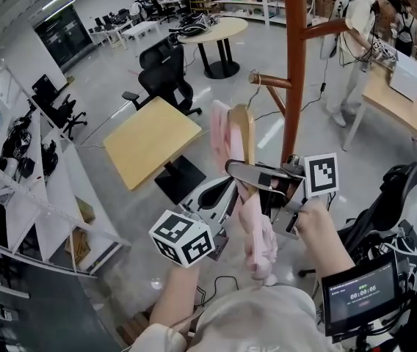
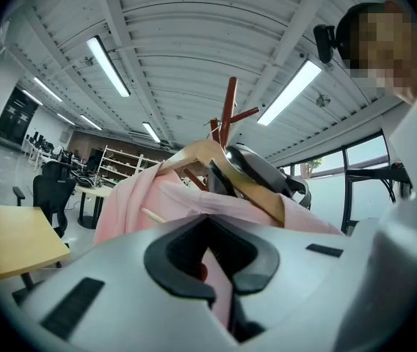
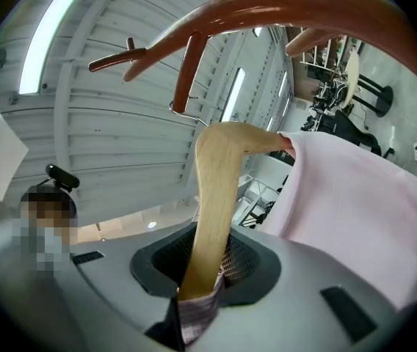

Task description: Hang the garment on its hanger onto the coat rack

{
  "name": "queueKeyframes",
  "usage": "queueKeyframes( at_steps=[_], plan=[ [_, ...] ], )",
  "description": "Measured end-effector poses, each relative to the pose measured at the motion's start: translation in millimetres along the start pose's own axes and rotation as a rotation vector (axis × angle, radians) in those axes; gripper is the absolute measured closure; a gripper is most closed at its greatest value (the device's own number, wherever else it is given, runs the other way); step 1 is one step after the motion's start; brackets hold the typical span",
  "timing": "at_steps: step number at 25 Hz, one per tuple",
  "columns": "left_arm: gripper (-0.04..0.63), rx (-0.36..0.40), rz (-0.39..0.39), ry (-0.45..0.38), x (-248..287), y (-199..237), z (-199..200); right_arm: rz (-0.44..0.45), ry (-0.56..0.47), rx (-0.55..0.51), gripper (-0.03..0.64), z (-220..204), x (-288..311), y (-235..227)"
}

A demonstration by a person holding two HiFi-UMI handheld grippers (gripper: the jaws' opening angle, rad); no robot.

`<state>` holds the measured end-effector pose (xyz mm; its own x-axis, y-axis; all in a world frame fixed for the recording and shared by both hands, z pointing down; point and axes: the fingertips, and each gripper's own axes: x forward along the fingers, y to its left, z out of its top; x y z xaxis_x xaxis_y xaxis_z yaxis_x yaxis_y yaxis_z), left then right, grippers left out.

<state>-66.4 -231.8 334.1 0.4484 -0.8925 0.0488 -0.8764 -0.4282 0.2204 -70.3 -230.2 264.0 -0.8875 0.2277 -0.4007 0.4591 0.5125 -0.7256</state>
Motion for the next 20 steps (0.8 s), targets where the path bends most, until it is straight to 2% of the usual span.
queueKeyframes(
  at_steps=[10, 20],
  plan=[
    [0.6, -0.029, -0.029, 0.024, 16, 0, -18, -0.023, -0.016, -0.001, 0.538, 1, -13, -10],
    [0.6, -0.036, -0.079, 0.075, 36, -2, -34, -0.11, -0.063, -0.009, 0.538, 8, -34, -29]
  ],
)
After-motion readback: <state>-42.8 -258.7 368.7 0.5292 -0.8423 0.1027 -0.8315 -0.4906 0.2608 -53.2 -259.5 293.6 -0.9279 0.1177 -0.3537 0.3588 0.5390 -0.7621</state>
